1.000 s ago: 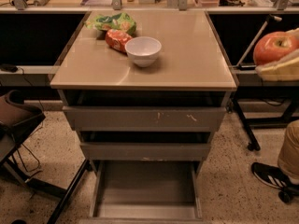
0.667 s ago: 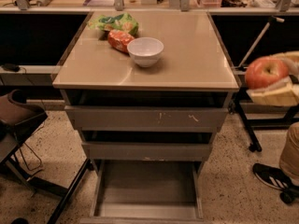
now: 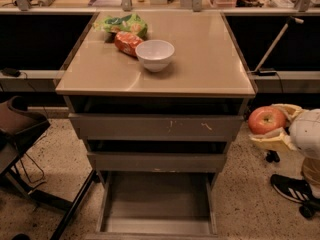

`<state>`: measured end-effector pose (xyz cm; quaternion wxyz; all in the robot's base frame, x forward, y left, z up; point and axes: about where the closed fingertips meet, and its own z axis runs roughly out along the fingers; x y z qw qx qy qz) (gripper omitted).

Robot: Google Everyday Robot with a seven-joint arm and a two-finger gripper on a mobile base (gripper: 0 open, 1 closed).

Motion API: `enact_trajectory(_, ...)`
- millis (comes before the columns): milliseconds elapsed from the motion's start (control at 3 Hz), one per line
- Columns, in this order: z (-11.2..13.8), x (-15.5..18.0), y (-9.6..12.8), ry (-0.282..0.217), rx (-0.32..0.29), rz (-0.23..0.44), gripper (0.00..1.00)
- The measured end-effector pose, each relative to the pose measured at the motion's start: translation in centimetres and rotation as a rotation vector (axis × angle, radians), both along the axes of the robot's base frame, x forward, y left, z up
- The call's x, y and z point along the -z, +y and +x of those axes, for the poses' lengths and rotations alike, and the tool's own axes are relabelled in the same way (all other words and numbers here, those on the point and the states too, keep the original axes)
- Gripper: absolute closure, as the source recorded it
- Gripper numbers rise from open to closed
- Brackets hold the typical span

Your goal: Place apple into bottom drawer

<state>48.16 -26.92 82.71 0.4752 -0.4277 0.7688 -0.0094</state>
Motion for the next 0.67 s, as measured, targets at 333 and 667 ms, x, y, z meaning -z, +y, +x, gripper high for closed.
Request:
enact_trajectory(333, 0.2, -0.5, -0.1, 0.007, 0.012, 0.002, 1.0)
enact_trajectory(667, 0.6, 4.2, 3.1, 0.033, -0.009, 0.092, 1.0)
